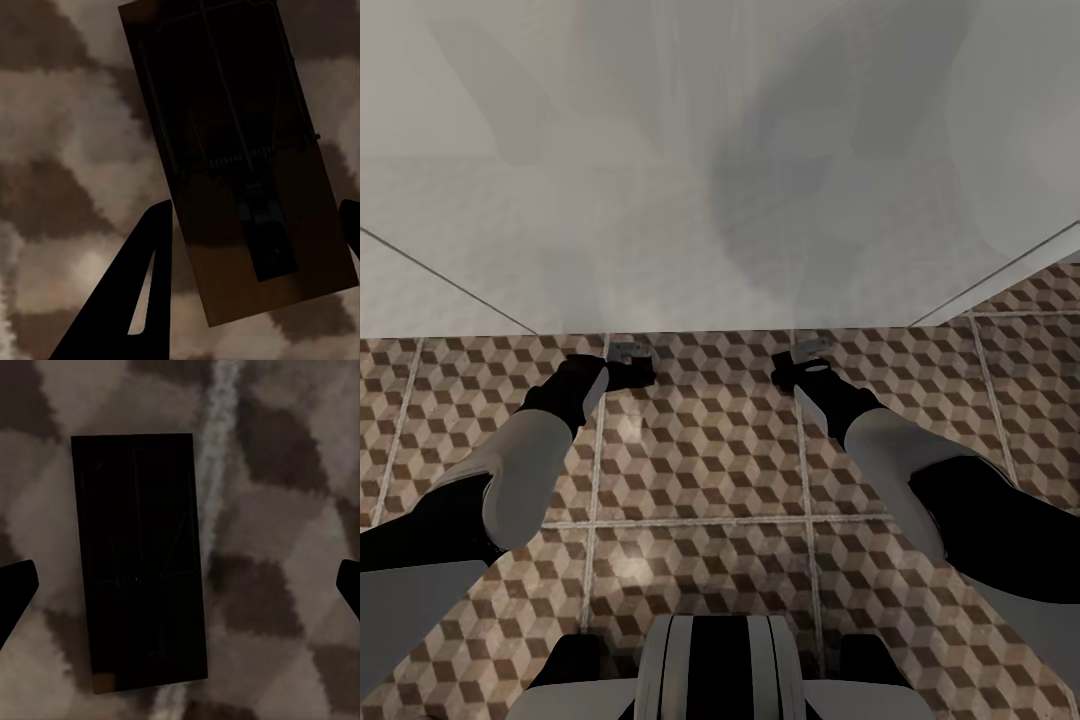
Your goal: Take the four mousetraps from the cabinet in the bathroom and place them on the bathroom floor. Make sure all four end up on the same floor surface, and ensure that at least two of them are either under or directly next to the same bathroom sink.
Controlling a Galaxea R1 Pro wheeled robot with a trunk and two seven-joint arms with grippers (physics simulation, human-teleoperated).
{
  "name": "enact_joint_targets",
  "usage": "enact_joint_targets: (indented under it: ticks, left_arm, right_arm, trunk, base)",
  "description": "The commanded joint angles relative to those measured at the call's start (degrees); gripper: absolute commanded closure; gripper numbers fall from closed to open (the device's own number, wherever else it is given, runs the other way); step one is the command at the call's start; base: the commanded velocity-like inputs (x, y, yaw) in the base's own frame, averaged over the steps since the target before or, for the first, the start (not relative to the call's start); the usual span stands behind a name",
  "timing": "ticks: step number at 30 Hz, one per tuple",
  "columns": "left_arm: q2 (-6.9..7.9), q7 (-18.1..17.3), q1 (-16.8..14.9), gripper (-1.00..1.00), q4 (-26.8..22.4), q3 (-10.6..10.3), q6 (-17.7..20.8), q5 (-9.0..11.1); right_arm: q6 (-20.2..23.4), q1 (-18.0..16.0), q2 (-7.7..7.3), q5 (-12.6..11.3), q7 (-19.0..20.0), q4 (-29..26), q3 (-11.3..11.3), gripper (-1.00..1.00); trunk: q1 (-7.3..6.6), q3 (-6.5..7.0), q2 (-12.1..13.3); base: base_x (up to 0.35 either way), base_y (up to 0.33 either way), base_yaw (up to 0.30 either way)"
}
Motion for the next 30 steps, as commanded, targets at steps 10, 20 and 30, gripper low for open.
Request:
enact_joint_targets:
  ticks: [10, 20, 30]
  left_arm:
    - [-0.07, -0.5, 0.0, 1.00, -0.1, 0.4, 0.3, -0.7]
    - [-0.07, -0.5, 0.0, 1.00, -0.1, 0.4, 0.3, -0.7]
    - [-0.04, -0.5, 0.0, 1.00, -0.2, 0.4, 0.3, -0.8]
  right_arm:
    - [0.3, 0.0, -0.02, -0.6, -0.3, -0.1, 0.5, -1.00]
    - [0.3, 0.0, -0.02, -0.6, -0.3, -0.1, 0.5, -1.00]
    - [0.3, 0.0, -0.02, -0.6, -0.3, -0.1, 0.6, -1.00]
  trunk:
    - [-0.01, -0.03, 0.0]
    - [-0.01, -0.03, 0.0]
    - [-0.01, -0.03, 0.0]
  base:
    - [0.000, 0.000, 0.000]
    - [0.000, 0.000, 0.000]
    - [0.000, 0.000, 0.000]
